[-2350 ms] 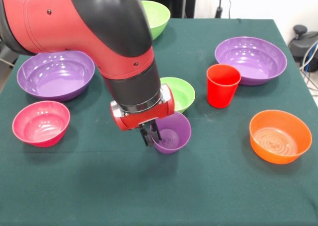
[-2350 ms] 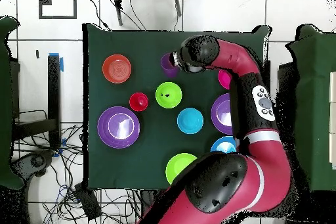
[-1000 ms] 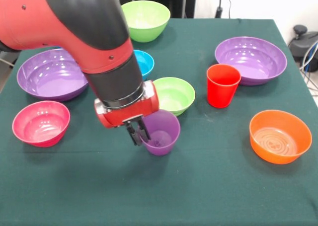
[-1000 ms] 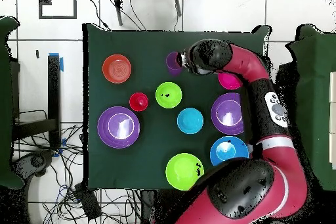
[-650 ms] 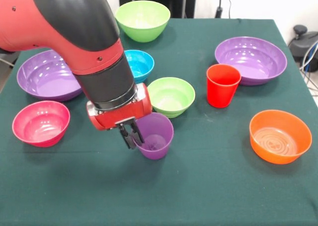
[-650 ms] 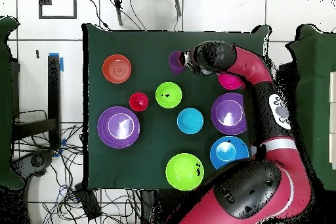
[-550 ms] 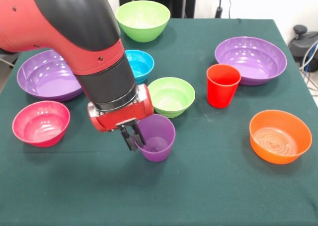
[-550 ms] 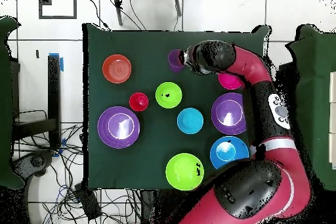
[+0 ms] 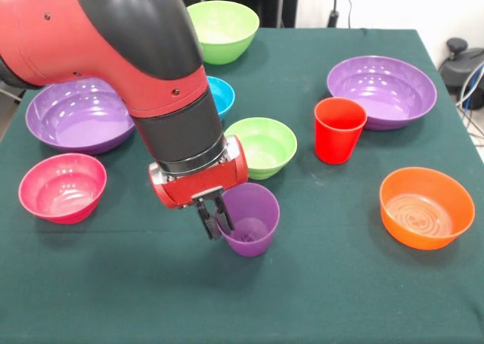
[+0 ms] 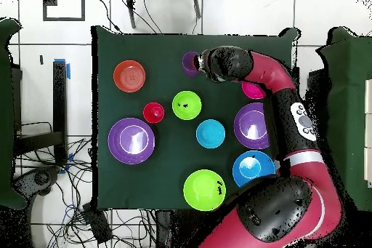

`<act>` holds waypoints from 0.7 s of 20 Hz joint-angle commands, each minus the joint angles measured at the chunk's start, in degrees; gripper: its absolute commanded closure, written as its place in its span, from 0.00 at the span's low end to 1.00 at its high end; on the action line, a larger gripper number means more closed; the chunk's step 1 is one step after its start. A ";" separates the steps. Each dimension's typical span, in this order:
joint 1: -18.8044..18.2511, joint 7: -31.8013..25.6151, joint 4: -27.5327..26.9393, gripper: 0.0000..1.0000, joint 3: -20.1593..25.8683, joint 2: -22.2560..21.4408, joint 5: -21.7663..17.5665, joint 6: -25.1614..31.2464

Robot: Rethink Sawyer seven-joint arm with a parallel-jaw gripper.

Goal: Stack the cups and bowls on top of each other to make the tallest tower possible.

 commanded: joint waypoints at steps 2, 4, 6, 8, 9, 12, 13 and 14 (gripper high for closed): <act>0.56 -14.38 4.73 1.00 1.57 0.28 -7.57 -4.34; 0.45 -14.43 4.70 1.00 1.72 0.14 -8.00 -4.33; 0.51 -14.52 4.30 1.00 1.72 0.12 -8.38 -3.95; 0.48 -14.57 3.70 1.00 1.91 0.35 -8.63 -3.44; 0.57 -14.67 3.29 1.00 2.08 0.48 -8.73 -3.11; 0.59 -14.61 2.94 1.00 2.22 0.54 -8.98 -2.50; 0.58 -14.42 3.06 1.00 2.11 0.47 -9.02 -2.43; 0.60 -14.28 3.07 1.00 2.04 0.44 -9.04 -2.27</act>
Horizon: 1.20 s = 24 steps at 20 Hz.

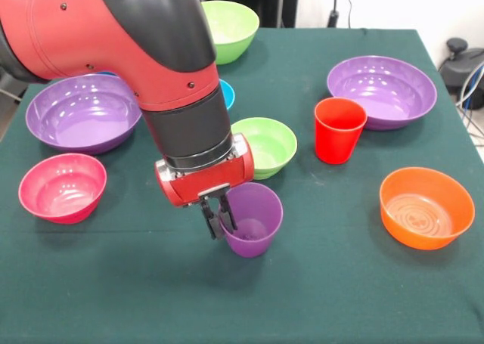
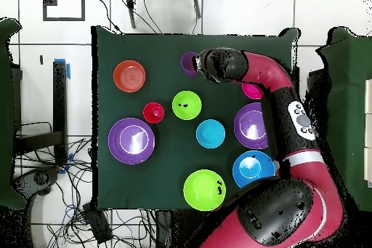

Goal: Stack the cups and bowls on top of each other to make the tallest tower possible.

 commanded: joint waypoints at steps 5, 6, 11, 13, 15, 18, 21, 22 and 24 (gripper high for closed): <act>0.58 -13.60 1.78 1.00 0.84 1.30 -5.56 -0.16; 0.62 -13.34 1.88 1.00 0.66 1.19 -5.62 -0.10; 0.79 -12.54 2.00 1.00 0.20 0.97 -5.78 -0.07; 0.77 -12.36 2.06 1.00 0.06 0.91 -5.89 -0.10; 0.79 -12.29 2.02 0.00 -0.05 0.88 -6.03 -0.14; 0.86 -12.14 1.96 0.00 -0.36 0.73 -6.26 -0.05; 0.75 -12.56 1.62 0.00 -0.04 1.02 -6.00 0.61; 0.53 -13.48 1.58 0.00 0.58 1.22 -6.00 0.38; 0.89 -13.27 1.02 0.00 0.25 1.22 -5.64 1.94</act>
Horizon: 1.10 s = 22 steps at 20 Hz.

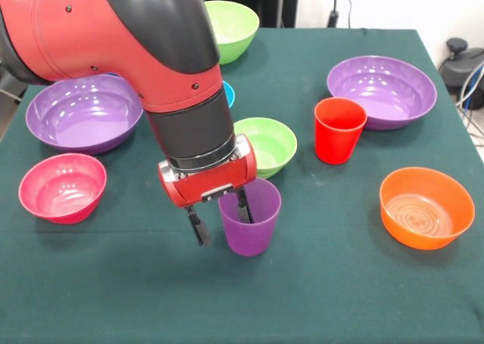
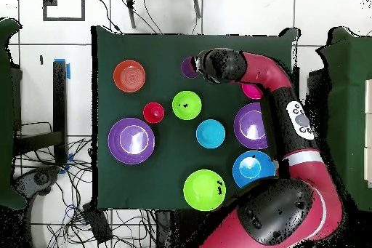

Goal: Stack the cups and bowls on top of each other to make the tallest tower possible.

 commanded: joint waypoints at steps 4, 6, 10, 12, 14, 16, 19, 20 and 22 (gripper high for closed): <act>0.90 -13.07 0.70 0.00 -0.01 1.08 -4.60 2.45; 1.17 -13.05 0.42 0.00 -0.01 0.98 -4.53 2.90; 1.70 -12.00 0.76 0.00 -0.55 -0.19 -4.28 4.12; 1.99 -11.31 1.08 0.00 -0.88 -0.80 -4.22 4.61; 2.63 -10.69 0.73 0.00 -1.16 -1.26 -4.06 5.50; 2.82 -10.18 1.12 0.00 -1.35 -1.82 -3.93 5.84; 3.21 -9.57 1.57 0.00 -1.51 -2.76 -3.74 6.39; 3.39 -9.37 1.67 0.00 -1.60 -3.08 -3.70 6.58; 3.43 -8.80 2.75 0.00 -1.73 -4.13 -3.59 6.38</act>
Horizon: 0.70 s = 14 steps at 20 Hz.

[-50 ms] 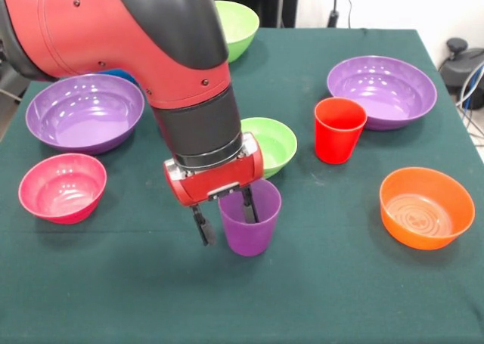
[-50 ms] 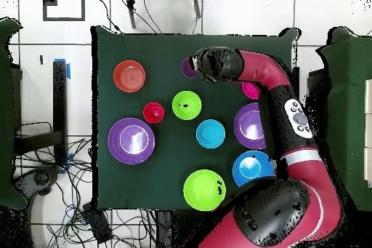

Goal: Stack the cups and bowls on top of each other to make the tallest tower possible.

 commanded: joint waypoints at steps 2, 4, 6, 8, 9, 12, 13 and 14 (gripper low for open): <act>2.70 -8.52 2.85 0.00 -1.76 -3.31 -2.95 6.37; 2.84 -8.38 2.92 0.00 -1.80 -3.37 -2.90 6.38; 2.96 -8.39 2.77 0.00 -1.78 -3.34 -2.89 6.39; 3.09 -8.29 2.91 0.00 -1.85 -3.77 -2.79 6.70; 3.05 -8.16 3.21 0.00 -2.01 -4.10 -2.82 6.78; 3.37 -7.81 3.43 0.00 -2.77 -5.28 -3.00 7.84; 3.41 -7.84 3.65 0.00 -3.10 -5.71 -3.18 8.20; 3.34 -8.18 3.72 0.00 -3.13 -5.98 -3.26 8.47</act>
